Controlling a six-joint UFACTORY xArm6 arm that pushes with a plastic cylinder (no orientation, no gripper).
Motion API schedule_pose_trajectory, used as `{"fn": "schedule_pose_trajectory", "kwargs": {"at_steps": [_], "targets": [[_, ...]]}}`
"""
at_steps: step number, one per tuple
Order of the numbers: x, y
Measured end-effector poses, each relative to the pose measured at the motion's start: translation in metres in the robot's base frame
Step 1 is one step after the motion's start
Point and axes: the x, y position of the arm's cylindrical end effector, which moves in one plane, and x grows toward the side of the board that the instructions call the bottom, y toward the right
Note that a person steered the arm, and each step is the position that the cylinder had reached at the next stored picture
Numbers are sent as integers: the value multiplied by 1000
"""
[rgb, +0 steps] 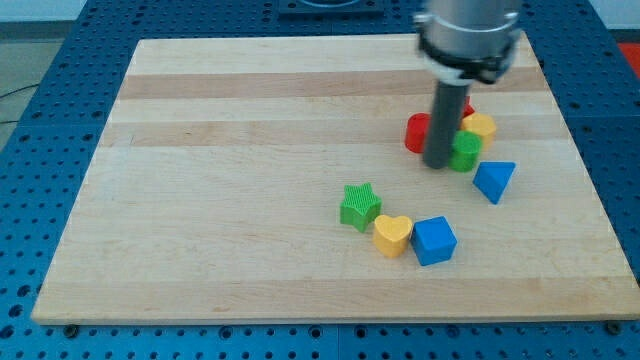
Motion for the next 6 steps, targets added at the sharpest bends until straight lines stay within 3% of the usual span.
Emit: {"fn": "schedule_pose_trajectory", "kwargs": {"at_steps": [1, 2, 4, 6], "targets": [[0, 6], [22, -56], [55, 69], [74, 106]]}}
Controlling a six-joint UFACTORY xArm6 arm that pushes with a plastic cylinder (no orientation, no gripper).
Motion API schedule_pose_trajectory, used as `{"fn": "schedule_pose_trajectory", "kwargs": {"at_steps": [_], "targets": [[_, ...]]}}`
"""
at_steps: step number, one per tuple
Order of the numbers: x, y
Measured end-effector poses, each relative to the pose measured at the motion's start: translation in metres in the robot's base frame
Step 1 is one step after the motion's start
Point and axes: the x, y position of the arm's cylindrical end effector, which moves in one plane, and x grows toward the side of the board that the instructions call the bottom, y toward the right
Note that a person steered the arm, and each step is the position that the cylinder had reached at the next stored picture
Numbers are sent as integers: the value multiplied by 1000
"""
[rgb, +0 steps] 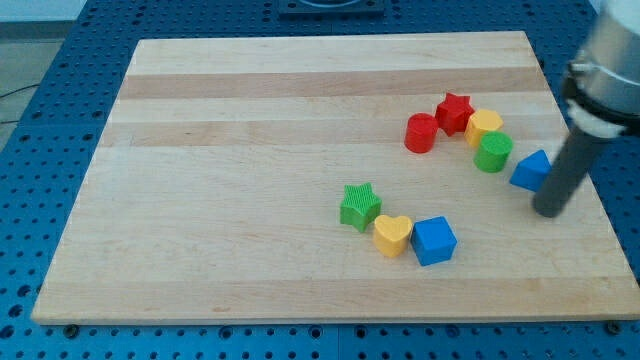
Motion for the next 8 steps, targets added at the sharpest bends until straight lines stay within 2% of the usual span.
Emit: {"fn": "schedule_pose_trajectory", "kwargs": {"at_steps": [1, 4, 5, 6, 7, 8], "targets": [[-11, 21], [-67, -105], [-35, -56], [33, -3], [95, -58], [102, -128]]}}
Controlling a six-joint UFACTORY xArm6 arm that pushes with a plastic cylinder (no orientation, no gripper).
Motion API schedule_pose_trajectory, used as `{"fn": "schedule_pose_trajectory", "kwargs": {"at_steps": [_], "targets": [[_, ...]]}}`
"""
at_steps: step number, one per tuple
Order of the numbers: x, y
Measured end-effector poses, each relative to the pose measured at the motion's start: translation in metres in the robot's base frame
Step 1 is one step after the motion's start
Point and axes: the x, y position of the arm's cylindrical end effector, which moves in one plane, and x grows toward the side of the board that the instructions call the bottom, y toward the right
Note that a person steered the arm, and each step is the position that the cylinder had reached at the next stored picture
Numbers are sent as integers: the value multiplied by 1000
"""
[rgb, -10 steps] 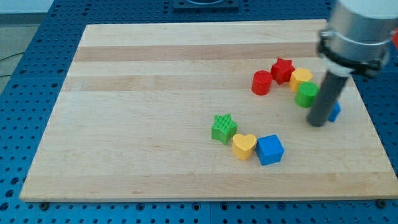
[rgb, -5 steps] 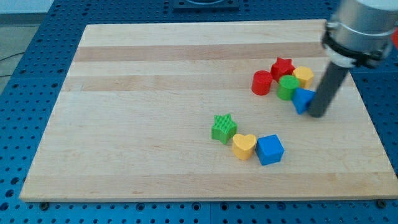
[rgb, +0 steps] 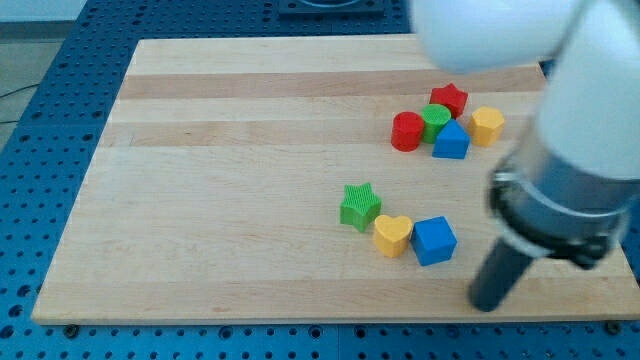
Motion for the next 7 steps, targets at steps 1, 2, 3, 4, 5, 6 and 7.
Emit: {"fn": "schedule_pose_trajectory", "kwargs": {"at_steps": [1, 2, 3, 4, 5, 6, 7], "targets": [[-25, -6], [-71, -19], [-79, -30], [-97, -57], [-138, -63], [-160, -44], [-169, -35]]}}
